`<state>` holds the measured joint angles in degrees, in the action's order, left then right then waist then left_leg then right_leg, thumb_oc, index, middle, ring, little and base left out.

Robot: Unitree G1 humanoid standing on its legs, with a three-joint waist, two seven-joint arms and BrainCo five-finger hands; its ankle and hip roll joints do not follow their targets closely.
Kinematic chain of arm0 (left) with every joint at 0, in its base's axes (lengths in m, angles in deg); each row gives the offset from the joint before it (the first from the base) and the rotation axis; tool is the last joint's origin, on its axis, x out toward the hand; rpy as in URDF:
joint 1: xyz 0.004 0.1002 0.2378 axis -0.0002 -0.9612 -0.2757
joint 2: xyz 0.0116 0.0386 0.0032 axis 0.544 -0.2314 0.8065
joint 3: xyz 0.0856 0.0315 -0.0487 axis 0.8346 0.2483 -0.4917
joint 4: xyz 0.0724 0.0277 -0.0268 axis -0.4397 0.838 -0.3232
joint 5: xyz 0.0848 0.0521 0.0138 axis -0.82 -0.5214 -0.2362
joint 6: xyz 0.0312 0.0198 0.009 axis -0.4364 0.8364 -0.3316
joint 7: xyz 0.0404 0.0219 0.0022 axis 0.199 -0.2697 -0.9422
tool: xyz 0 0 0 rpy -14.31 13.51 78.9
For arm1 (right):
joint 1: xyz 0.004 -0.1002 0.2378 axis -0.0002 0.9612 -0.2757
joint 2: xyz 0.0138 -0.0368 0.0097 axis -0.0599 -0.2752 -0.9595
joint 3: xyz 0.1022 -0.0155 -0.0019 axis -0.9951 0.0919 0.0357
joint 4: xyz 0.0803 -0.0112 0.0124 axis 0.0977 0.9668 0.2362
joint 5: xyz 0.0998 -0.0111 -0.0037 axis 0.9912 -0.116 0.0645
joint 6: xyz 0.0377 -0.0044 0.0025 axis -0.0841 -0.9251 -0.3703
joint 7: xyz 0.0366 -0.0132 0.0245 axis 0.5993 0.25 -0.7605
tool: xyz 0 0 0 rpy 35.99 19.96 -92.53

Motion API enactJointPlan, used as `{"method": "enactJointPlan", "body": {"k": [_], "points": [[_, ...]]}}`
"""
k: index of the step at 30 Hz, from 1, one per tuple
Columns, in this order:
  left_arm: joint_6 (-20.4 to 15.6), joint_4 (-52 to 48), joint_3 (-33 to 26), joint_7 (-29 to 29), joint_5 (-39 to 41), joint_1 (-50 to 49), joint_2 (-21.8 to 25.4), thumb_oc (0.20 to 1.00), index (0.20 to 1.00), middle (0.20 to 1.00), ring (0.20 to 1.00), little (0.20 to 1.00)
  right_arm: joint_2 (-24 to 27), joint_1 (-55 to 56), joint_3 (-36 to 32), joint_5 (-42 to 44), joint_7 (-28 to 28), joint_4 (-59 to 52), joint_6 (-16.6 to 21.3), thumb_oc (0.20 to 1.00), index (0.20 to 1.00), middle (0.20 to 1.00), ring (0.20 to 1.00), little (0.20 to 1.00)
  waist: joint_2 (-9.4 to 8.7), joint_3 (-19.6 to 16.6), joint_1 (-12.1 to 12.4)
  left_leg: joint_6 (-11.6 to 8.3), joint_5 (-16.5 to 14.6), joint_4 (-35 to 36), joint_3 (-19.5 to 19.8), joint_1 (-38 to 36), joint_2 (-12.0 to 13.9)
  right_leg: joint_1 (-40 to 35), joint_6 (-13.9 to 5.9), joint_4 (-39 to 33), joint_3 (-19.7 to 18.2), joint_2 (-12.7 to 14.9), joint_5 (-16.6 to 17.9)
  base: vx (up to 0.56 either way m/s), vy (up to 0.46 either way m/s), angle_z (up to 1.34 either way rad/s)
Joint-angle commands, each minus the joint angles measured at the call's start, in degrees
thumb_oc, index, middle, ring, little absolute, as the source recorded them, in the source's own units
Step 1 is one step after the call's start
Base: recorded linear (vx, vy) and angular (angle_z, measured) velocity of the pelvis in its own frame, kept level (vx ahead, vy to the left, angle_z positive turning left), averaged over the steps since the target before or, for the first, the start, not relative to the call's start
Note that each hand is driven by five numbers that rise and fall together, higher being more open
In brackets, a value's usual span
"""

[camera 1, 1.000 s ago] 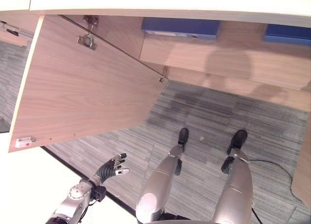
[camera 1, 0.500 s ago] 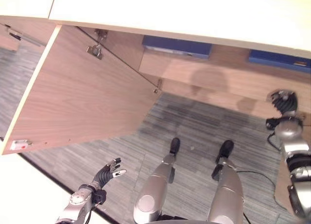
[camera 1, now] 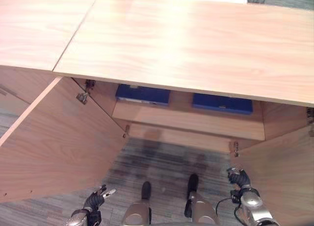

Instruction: Put the empty folder in the office cabinet

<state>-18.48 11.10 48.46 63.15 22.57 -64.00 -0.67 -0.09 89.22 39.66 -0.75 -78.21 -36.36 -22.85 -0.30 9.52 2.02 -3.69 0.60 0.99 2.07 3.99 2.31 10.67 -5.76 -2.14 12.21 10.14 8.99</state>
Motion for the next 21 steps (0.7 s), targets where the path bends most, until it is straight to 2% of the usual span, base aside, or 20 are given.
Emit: {"method": "enactJointPlan", "body": {"k": [1, 5, 6, 7, 8, 9, 12, 17, 19, 20, 21], "points": [[-1.75, 1.60, -0.51, -1.77, -2.92, -0.03, 0.46, 1.000, 1.000, 1.000, 1.000, 1.000, 0.44, -1.60, 2.30, -2.80, -4.24, 0.69, 0.07, 1.000, 1.000, 1.000, 1.000, 1.000, 0.75, 0.71, 0.99, -1.53, 1.45, 2.50, 0.30, 0.14, 2.31, -4.12, -5.27, 9.53, -2.59, 1.60, -9.03, 0.03, 0.091, -0.07], [-1.91, 2.18, -2.04, -3.07, -1.61, 0.53, -0.65, 1.000, 1.000, 1.000, 1.000, 1.000, -1.61, -0.43, 5.23, -4.52, -6.27, 2.10, -0.68, 1.000, 1.000, 1.000, 1.000, 1.000, 0.26, -0.12, 1.49, -0.64, 0.51, 2.09, -0.05, -3.07, 2.41, -5.21, -5.89, 14.67, -2.11, 1.47, -10.02, 0.00, 0.056, -0.06], [-1.84, 2.41, -1.83, -3.34, -1.51, 1.01, -0.80, 1.000, 1.000, 1.000, 1.000, 1.000, -2.13, -0.38, 5.31, -3.91, -6.37, 2.84, -0.70, 1.000, 1.000, 1.000, 1.000, 1.000, 0.32, -0.33, 1.44, -0.57, 0.72, 1.80, 0.46, -2.86, 2.49, -5.53, -6.16, 15.77, -3.22, 0.60, -10.53, -0.02, 0.023, -0.06], [-1.84, 2.46, -1.31, -3.67, -1.01, 1.72, -1.12, 1.000, 1.000, 1.000, 1.000, 1.000, -2.89, -0.54, 5.32, -3.13, -6.41, 3.66, -0.78, 1.000, 1.000, 1.000, 1.000, 1.000, 0.20, -0.38, 0.84, -0.44, 1.08, 1.50, 1.50, -2.53, 2.13, -5.81, -6.30, 16.84, -6.25, -1.26, -11.23, -0.06, 0.009, 0.07], [-1.99, 1.73, -1.00, -4.16, 0.18, 2.72, -1.71, 1.000, 1.000, 1.000, 1.000, 1.000, -3.36, 0.11, 6.00, -2.15, -6.64, 3.10, -0.99, 1.000, 1.000, 1.000, 1.000, 1.000, 0.38, -0.91, 0.50, -0.29, 1.63, 1.02, 3.09, -1.86, 1.16, -7.39, -5.64, 15.29, -12.69, -4.49, -14.31, -0.06, -0.022, 0.62], [-2.32, 2.14, -1.22, -4.45, 0.34, 2.94, -1.57, 1.000, 1.000, 1.000, 1.000, 1.000, -3.27, 0.19, 6.29, -1.66, -6.81, 3.12, -0.88, 1.000, 1.000, 1.000, 1.000, 1.000, 0.36, -1.19, 0.87, -0.45, 2.01, 1.10, 3.94, -1.58, 0.65, -7.95, -4.75, 14.48, -13.79, -5.09, -14.64, -0.04, -0.050, 0.88], [-2.38, 3.38, -0.92, -4.90, -0.29, 3.09, -1.96, 1.000, 1.000, 1.000, 1.000, 1.000, -3.32, 0.47, 6.49, -1.28, -6.95, 2.67, -0.66, 1.000, 1.000, 1.000, 1.000, 1.000, 0.31, -2.29, 1.09, -0.83, 2.48, 1.80, 5.44, -1.65, 0.31, -9.63, -3.78, 11.86, -13.22, -5.12, -15.03, 0.02, -0.084, 0.78], [-2.69, 6.62, -1.28, -7.25, -0.48, 4.34, -3.78, 1.000, 1.000, 1.000, 1.000, 1.000, -2.80, -0.84, 7.09, -0.60, -5.68, 1.00, 0.14, 1.000, 1.000, 1.000, 1.000, 1.000, 0.99, -3.45, 2.38, -4.01, 5.44, 2.70, 8.89, 0.25, 0.62, -13.81, -2.59, 5.37, -7.74, -4.94, -15.00, -0.04, -0.098, 0.64], [-2.88, 6.73, -1.31, -7.88, -0.33, 4.83, -4.26, 1.000, 1.000, 1.000, 1.000, 1.000, -2.62, -1.67, 7.16, -0.49, -5.08, 1.33, 0.32, 1.000, 1.000, 1.000, 1.000, 1.000, 0.98, -3.20, 2.57, -4.57, 6.12, 2.35, 8.59, 1.53, 0.63, -14.45, -2.63, 4.23, -6.30, -4.53, -14.61, -0.11, 0.018, 0.68], [-2.84, 6.25, -1.09, -8.47, 0.12, 5.42, -5.03, 1.000, 1.000, 1.000, 1.000, 1.000, -2.15, -2.86, 7.15, -0.06, -4.34, 0.96, 0.37, 1.000, 1.000, 1.000, 1.000, 1.000, 0.55, -2.51, 1.98, -4.03, 6.44, -0.03, 1.69, 3.72, 2.27, -14.13, -2.78, 3.78, -4.41, -3.11, -13.60, -0.13, 0.055, 0.69], [-2.82, 6.23, -1.12, -8.48, 0.11, 5.42, -5.03, 1.000, 1.000, 1.000, 1.000, 1.000, -2.15, -2.90, 7.18, -0.05, -4.33, 0.97, 0.37, 1.000, 1.000, 1.000, 1.000, 1.000, 0.49, -2.45, 2.04, -4.02, 6.24, -0.26, 1.59, 3.74, 2.22, -14.14, -2.81, 3.85, -4.50, -3.04, -13.70, -0.31, 0.125, 1.08]]}}
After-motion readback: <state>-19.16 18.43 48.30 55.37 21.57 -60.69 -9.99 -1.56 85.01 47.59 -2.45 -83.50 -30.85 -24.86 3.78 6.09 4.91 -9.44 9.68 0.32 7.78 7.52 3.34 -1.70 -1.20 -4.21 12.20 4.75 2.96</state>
